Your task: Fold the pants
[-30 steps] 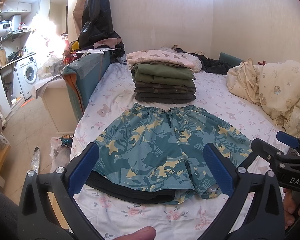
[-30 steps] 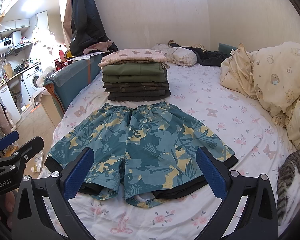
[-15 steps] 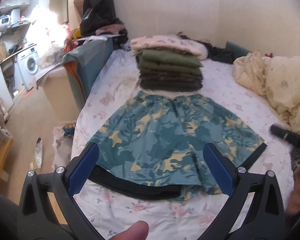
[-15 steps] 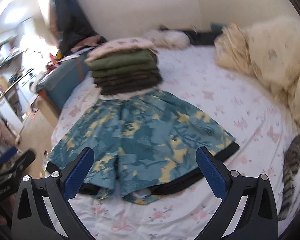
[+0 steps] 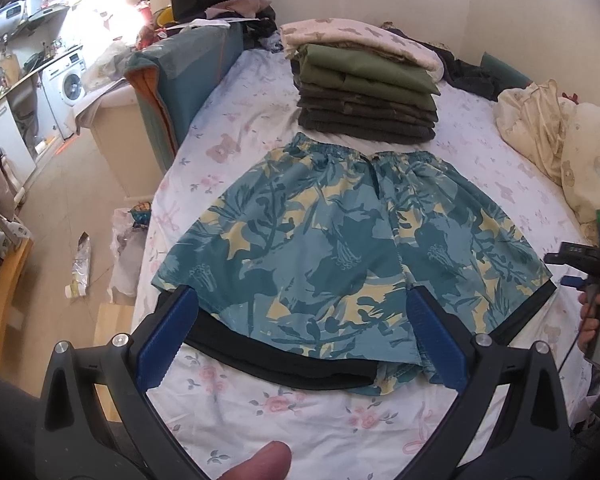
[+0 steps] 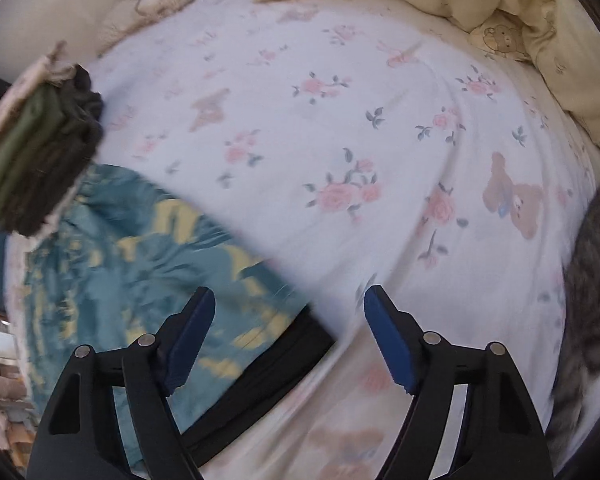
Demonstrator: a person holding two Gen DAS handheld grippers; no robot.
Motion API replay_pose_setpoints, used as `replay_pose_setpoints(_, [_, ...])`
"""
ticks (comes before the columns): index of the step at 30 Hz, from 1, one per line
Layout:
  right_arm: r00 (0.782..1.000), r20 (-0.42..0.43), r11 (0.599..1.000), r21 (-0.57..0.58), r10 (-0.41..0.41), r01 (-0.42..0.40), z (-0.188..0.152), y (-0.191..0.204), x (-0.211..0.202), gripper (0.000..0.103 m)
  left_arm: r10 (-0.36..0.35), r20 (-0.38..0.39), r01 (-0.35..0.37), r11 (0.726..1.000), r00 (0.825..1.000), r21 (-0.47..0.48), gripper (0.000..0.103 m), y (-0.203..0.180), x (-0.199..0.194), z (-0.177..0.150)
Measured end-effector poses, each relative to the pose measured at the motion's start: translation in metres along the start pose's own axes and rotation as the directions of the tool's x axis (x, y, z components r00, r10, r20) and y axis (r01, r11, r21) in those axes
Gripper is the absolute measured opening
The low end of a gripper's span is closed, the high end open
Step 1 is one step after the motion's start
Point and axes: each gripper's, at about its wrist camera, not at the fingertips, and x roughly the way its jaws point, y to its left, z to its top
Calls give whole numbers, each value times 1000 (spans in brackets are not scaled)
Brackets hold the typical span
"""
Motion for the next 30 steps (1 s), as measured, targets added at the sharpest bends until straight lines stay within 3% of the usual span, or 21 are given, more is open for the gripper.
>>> replay_pose_setpoints(2, [1000, -23, 1000, -9, 3, -4, 1, -1, 11, 76, 4, -12, -4, 1000, 1000, 10, 102, -3, 3, 2])
replay_pose_setpoints(4, [999, -37, 1000, -22, -4, 3, -1, 0, 17, 65, 1, -32, -1, 1000, 999, 13, 102, -5, 8, 3])
replay_pose_setpoints(6, [999, -36, 999, -36, 14, -15, -2, 3, 16, 36, -2, -57, 3, 1000, 998, 8, 102, -5, 13, 4])
replay_pose_setpoints(8, [996, -58, 996, -45, 69, -71, -4, 6, 16, 21, -7, -79, 7, 1000, 997, 9, 102, -5, 17, 6])
replay_pose_setpoints(10, [997, -26, 993, -83, 79, -81, -7, 17, 7, 1, -7, -94, 8, 1000, 996, 13, 102, -5, 20, 10])
replay_pose_setpoints(14, [982, 71, 972, -172, 176, -162, -14, 47, -31, 1, -22, -137, 26, 999, 990, 30, 102, -7, 27, 32])
replay_pose_setpoints(17, [950, 120, 924, -296, 288, -242, -28, 84, -65, 1, -20, -138, 28, 998, 990, 58, 102, -11, 36, 57])
replay_pose_setpoints(19, [928, 103, 881, -366, 357, -299, -42, 106, -82, 1, -26, -156, 38, 997, 987, 69, 102, -14, 49, 79])
replay_pose_setpoints(21, [898, 27, 819, -424, 439, -387, -63, 128, -93, 1, -50, -181, 63, 996, 982, 66, 102, -18, 65, 97])
replay_pose_setpoints(24, [877, -112, 749, -478, 467, -459, -102, 153, -92, 1, -87, -241, 104, 993, 967, 57, 102, -28, 99, 119])
replay_pose_setpoints(26, [876, -193, 740, -474, 441, -477, -126, 160, -79, 1, -130, -311, 151, 988, 942, 45, 102, -40, 127, 128])
replay_pose_setpoints(30, [875, -314, 770, -424, 368, -476, -150, 160, -43, 1, -175, -414, 199, 980, 893, 15, 97, -81, 181, 139])
